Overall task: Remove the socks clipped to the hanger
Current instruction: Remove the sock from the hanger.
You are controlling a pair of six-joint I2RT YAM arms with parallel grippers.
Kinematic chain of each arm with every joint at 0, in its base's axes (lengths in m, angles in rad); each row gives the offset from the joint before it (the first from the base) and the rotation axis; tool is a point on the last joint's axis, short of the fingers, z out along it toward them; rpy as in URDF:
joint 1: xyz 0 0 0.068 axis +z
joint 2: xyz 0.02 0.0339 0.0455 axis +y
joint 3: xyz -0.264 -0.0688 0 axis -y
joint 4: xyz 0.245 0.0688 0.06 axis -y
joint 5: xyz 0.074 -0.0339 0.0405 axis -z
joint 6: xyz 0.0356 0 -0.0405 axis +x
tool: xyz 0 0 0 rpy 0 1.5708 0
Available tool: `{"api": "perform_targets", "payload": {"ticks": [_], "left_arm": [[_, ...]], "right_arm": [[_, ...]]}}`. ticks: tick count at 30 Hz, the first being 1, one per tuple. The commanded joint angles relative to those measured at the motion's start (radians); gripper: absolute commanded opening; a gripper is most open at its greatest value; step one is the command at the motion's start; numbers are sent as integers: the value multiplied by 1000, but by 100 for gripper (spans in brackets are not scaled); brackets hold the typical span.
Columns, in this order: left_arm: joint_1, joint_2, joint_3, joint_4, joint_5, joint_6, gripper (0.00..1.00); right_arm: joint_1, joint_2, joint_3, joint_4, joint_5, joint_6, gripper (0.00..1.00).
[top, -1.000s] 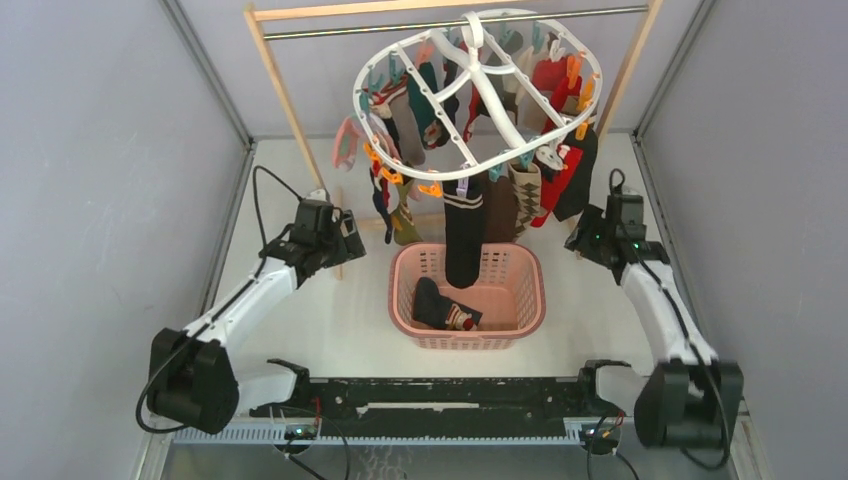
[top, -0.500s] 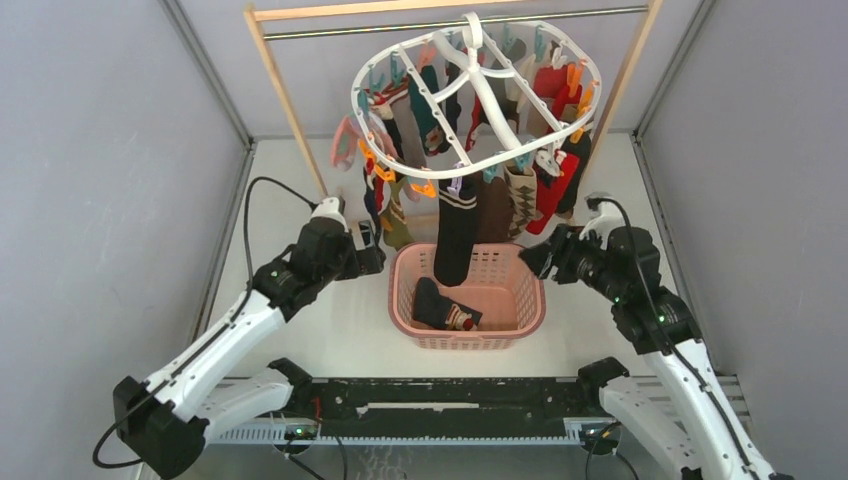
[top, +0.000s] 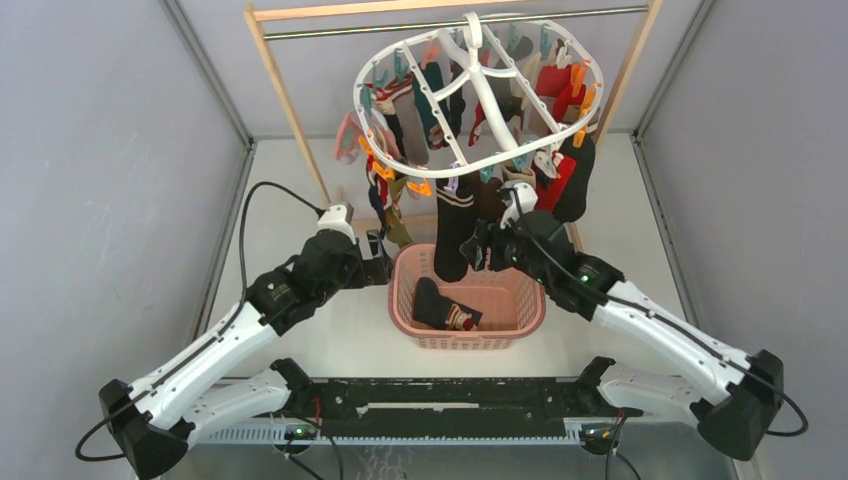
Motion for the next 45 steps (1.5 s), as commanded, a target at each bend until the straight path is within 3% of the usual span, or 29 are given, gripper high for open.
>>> {"api": "perform_targets", "payload": {"ticks": [1,7,13,22,30,39,45], "left_arm": [[-42,10,55,12,-46,-25,100],[-102,40,65,19,-74,-25,100],[-158,64,94,19,-96,-25,100],[-196,97,116,50,-101,-20,100],[-226,127,122,68,-103,-14,100],[-242,134,116,88,-102,-4,100],[-256,115,83,165,-67,27,100]], "right_arm": [[4,66,38,150,157,-41,68],[6,107,-33,260,139,-40,70],[-11,115,-128,448,-23,-42,71],[-39,147,-171,563,-198,-53,70],[-45,160,-193,616,-269,-51,41],[-40,90,-201,592,-319,-49,0],[-28,-25,-205,555,-373,-18,0]]}}
